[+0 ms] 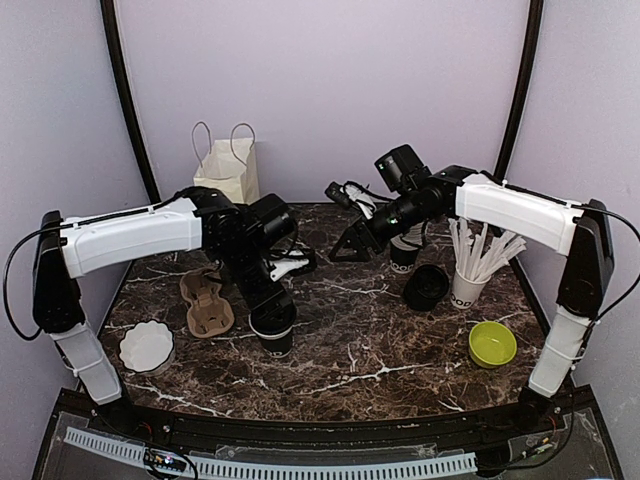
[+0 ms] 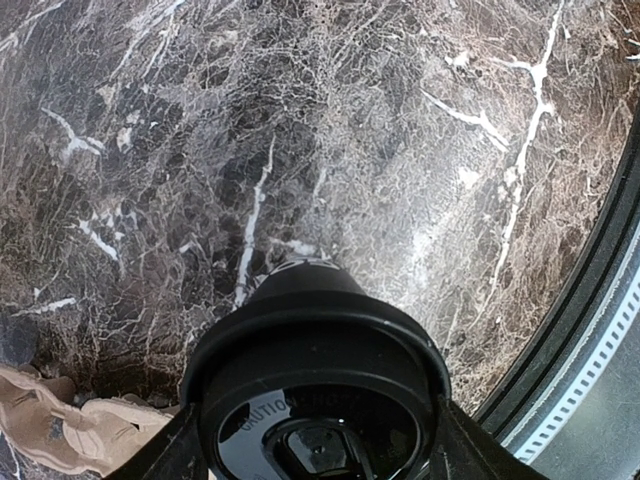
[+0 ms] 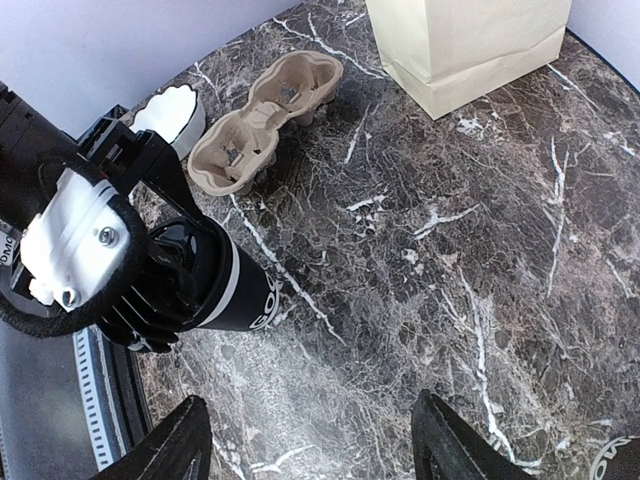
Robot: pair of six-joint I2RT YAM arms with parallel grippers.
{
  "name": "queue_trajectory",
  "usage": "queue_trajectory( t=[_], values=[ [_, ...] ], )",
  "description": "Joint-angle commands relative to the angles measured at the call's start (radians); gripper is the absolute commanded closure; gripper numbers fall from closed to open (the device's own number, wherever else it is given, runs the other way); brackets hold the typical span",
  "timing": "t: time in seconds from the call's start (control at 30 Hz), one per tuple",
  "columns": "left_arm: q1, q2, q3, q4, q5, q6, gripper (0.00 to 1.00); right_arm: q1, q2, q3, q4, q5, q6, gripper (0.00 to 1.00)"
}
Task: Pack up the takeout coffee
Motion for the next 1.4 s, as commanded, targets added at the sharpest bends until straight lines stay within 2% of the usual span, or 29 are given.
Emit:
queue_trajectory(
  t=[0.0, 0.33, 1.13, 1.37],
  values=[
    [-0.013, 0.004, 0.057, -0.064, -0.011, -0.006, 0.37, 0.01, 0.007, -0.007, 0.019, -0.011, -0.012, 0.31],
    [-0.018, -0.011, 0.063, -0.106, -0.003, -0.022, 0.37, 0.015, 0.011, -0.002, 0.015, -0.01, -0.014, 0.31],
    [-0.018, 0.06, 0.044, -0.083, -0.009, 0.004, 0.36, 0.024, 0.006, -0.007, 0.01, 0.005, -0.031, 0.31],
    [-0.019, 0.061, 0.092, -0.115, -0.015, -0.013, 0.36, 0.024, -0.001, -0.01, 0.007, 0.007, -0.033, 0.31]
  ],
)
